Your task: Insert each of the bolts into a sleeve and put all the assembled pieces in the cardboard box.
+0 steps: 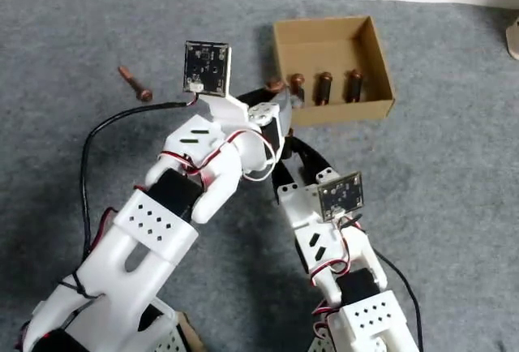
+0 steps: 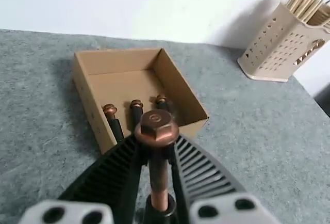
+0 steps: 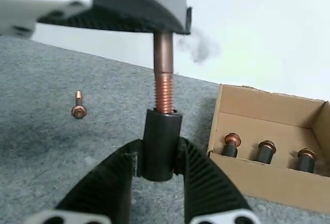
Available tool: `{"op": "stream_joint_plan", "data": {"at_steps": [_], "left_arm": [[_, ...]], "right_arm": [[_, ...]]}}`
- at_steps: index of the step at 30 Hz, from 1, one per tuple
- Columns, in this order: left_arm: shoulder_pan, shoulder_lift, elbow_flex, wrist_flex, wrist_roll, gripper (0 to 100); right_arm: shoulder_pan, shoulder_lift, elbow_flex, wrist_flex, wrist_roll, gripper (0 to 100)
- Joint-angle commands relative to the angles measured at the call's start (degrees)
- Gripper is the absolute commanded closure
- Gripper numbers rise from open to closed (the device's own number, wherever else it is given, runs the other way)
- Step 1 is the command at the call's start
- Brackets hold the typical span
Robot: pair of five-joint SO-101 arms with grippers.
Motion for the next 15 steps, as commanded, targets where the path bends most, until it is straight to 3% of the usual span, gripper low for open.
{"op": "stream_joint_plan", "data": {"at_steps": [1, 15], "left_arm": [[0.7, -1.8, -0.9, -0.4, -0.4, 99], [6.1, -1.8, -0.2, 18.7, -5.5, 99]], "right_arm": [[-0.7, -1.3, 6.6, -1.3, 0.7, 99.3], [-0.7, -1.3, 6.6, -1.3, 0.7, 99.3]]}}
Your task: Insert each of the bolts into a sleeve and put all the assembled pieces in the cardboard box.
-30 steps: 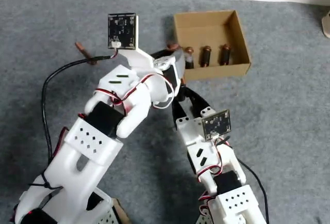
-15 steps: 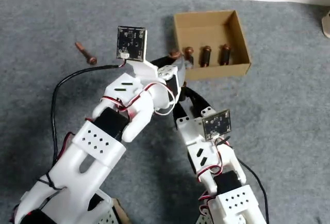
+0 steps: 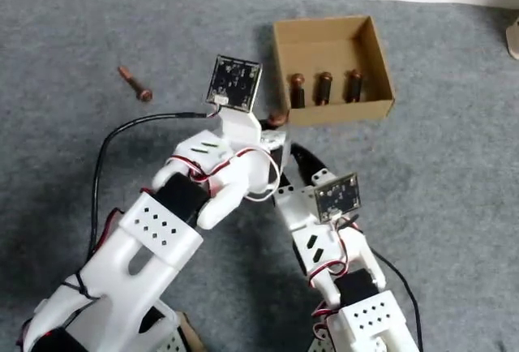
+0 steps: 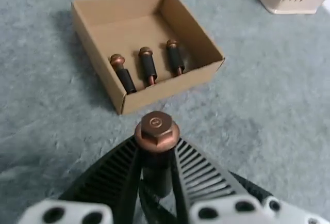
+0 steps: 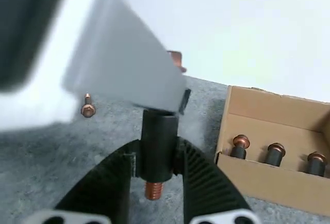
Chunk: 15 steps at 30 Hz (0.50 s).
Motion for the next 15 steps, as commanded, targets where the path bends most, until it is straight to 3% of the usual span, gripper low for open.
{"op": "stream_joint_plan", "data": {"at_steps": [1, 5, 11, 15], "left_arm": [[2.0, -2.1, 1.1, 3.8, -0.4, 99], [2.2, -2.2, 5.1, 4.1, -0.6, 93], [1.6, -2.2, 8.0, 5.8, -0.4, 55], [-1.3, -2.2, 3.6, 12.4, 2.5, 55]], "right_arm": [[0.1, -1.2, 6.5, -1.3, 0.5, 99.3], [0.2, -1.2, 6.5, -1.3, 0.5, 99.3], [0.4, -1.2, 6.5, -0.2, 0.6, 99.3], [0.4, -1.2, 6.4, 0.0, 0.7, 99.3]]}}
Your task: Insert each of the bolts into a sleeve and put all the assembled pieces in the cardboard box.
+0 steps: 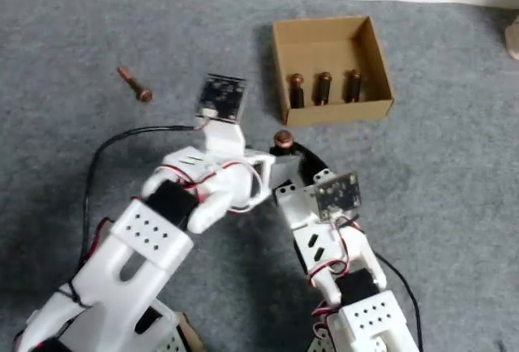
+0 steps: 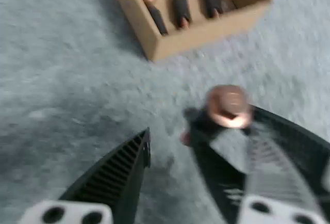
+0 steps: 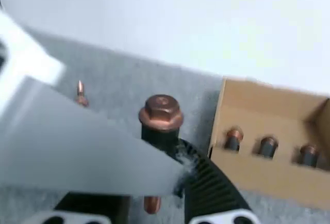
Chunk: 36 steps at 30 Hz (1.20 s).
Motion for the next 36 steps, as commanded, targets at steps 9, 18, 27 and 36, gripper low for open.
{"op": "stream_joint_plan", "data": {"at_steps": [9, 18, 27, 36], "left_arm": [[-8.9, -0.8, -6.7, 14.6, 3.3, 81], [-18.2, -0.8, -6.7, 20.0, 3.4, 97], [-20.4, -0.8, 5.6, 12.7, 3.3, 97], [-23.7, -0.8, 19.2, -9.7, 3.0, 97]], "right_arm": [[3.4, -1.2, 1.1, 10.9, 0.5, 99.3], [8.1, 5.7, -9.4, 15.0, 1.0, 99.4], [12.9, 36.1, -34.6, 14.8, 2.8, 99.4], [18.2, 61.7, -60.6, 15.3, 7.0, 99.4]]}}
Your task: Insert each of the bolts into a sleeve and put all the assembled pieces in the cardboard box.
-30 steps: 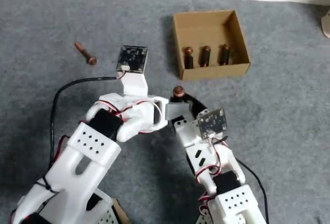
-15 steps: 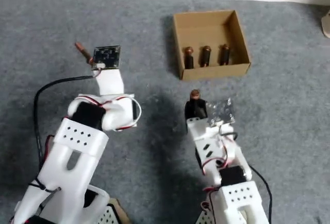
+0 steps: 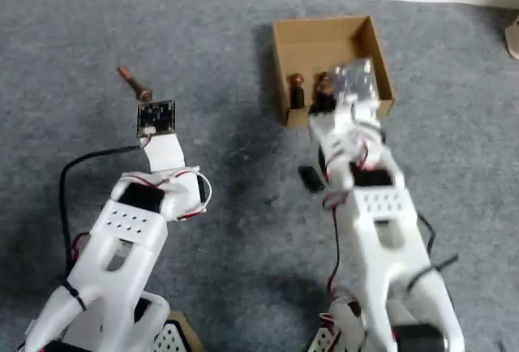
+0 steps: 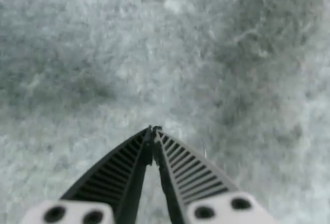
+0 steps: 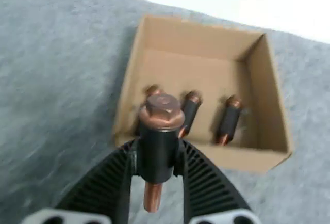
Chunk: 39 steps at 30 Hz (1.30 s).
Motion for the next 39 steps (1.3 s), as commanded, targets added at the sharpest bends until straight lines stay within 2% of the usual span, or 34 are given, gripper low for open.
{"op": "stream_joint_plan", "data": {"at_steps": [1, 6, 16, 23, 29, 34, 39], "left_arm": [[-1.2, -1.2, 2.6, -8.4, 0.1, 97], [-1.2, -1.2, 5.6, -12.5, 0.1, 97], [-1.3, -0.9, 5.8, -12.5, 0.0, 97], [-1.3, -0.8, 5.8, -12.5, 0.0, 97], [-1.3, -0.7, 5.8, -12.6, 0.0, 97], [-1.3, -0.7, 5.8, -12.6, 0.0, 97], [-1.3, -0.7, 5.8, -12.6, 0.0, 97]], "right_arm": [[2.9, 8.0, -13.6, 0.2, 1.1, 99.4], [3.9, 21.7, -26.0, 3.0, 4.1, 99.4], [4.6, 45.5, -57.5, 10.7, 4.7, 99.4], [5.6, 59.6, -77.9, 19.6, 6.9, 99.4], [7.5, 62.8, -80.4, 23.0, -0.2, 99.4], [8.0, 63.0, -79.8, 23.3, -0.6, 99.4], [7.8, 62.9, -79.9, 29.1, -0.6, 99.3]]}}
